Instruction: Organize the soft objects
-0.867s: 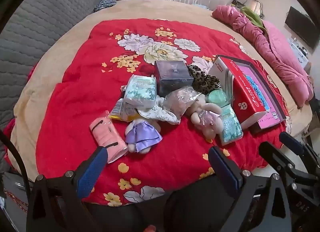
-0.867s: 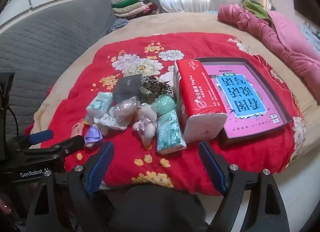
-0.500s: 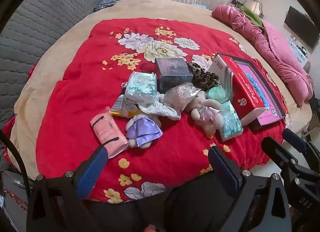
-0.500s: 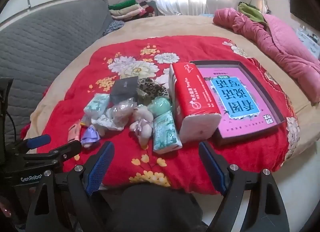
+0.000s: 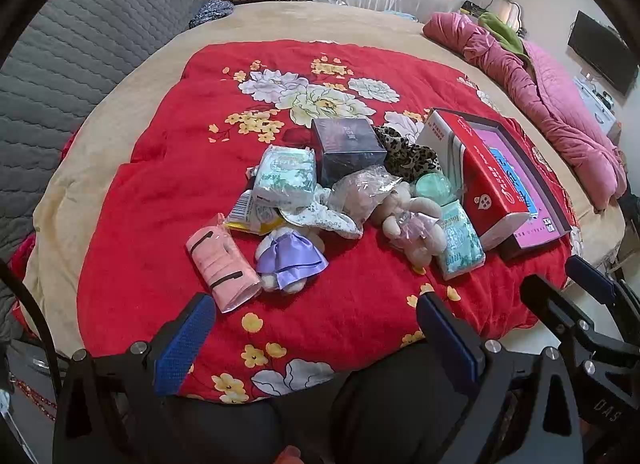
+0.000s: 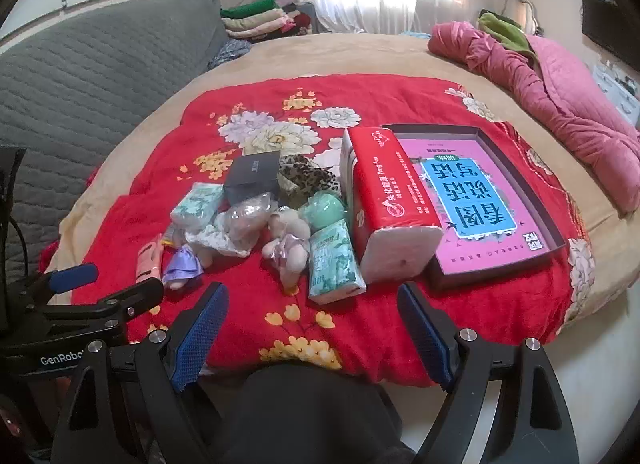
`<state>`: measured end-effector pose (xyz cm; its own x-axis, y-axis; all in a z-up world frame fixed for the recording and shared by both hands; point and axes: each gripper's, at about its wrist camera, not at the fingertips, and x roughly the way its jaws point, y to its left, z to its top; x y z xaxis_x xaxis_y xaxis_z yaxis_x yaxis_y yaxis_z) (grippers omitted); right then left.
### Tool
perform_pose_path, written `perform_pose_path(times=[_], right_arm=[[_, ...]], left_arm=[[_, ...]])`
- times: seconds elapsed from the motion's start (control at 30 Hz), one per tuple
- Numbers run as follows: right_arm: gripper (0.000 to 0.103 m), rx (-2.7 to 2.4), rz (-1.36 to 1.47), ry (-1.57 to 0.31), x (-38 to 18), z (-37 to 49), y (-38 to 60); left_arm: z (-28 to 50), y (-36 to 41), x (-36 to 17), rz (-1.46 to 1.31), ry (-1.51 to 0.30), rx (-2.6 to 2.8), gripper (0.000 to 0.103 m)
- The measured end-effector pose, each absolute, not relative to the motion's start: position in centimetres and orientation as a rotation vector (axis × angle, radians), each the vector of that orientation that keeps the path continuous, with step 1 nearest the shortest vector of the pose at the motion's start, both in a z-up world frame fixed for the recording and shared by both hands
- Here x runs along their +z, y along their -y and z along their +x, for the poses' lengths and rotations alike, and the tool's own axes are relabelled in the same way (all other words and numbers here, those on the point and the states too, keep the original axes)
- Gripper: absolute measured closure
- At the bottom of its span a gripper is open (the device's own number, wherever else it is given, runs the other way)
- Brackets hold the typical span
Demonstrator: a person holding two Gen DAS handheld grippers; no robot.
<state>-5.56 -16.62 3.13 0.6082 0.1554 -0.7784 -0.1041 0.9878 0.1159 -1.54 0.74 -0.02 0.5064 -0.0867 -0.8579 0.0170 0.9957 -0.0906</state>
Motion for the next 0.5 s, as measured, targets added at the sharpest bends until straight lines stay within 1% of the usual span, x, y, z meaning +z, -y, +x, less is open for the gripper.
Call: perform_pose_path(times=[0.5], right_arm=[[0.016,0.15,0.041,-0.897,3.31,-5.85,16.38]], left_arm=[[-1.77,-0.33,0.05,-0.069,-1.031,-0.072,0.002]])
